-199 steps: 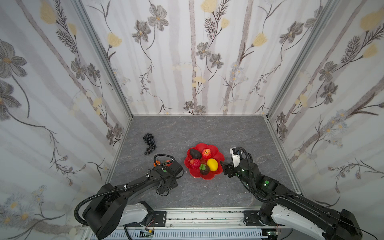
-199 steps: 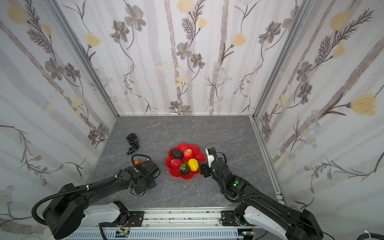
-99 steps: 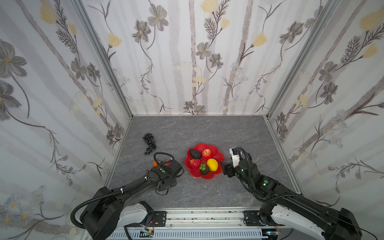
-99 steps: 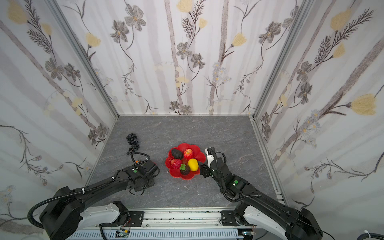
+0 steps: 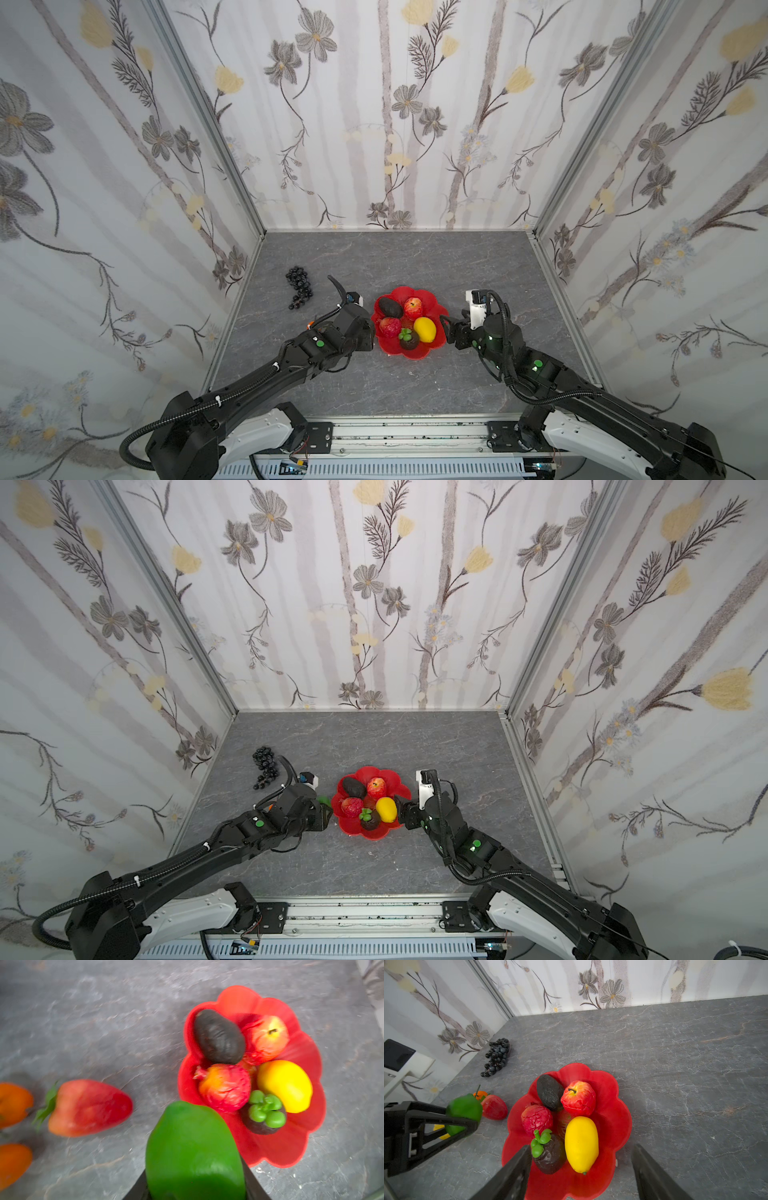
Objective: Arrange fruit in a fruit bowl
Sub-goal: Pick up the fruit from the bottom-left of the table, then place the fruit in the fruit bowl.
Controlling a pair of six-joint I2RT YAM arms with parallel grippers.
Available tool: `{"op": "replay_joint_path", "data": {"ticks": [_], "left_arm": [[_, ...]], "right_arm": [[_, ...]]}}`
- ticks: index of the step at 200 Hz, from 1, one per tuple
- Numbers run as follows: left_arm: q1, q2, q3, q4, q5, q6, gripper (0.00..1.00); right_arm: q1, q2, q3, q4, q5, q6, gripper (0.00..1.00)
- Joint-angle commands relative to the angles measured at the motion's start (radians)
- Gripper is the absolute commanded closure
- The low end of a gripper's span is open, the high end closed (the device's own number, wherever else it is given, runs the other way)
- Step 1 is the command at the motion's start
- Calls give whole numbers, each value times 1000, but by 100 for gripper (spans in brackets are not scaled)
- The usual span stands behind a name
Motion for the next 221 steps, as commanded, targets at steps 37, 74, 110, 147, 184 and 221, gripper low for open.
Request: {"op": "replay_joint_path", "data": {"ticks": [37,74,110,147,184,221], "left_arm": [[-85,50,-12,430,66,394,57],[-137,77,-28,568,103,544,56],[-157,92,-31,606,128,602,56],[-187,104,-29,630,133,626,56],[-215,125,-23,654,138,640,56],[-230,137,-22,671,142,648,56]], "right_arm": [[1,-15,66,-46,-128,123,25],[0,13,87,-59,-210,173,25],[1,6,91,-23,-275,232,26],[4,16,81,43,-344,281,27],[18,48,88,75,-383,301,28],[36,70,92,84,-380,313,32]]}}
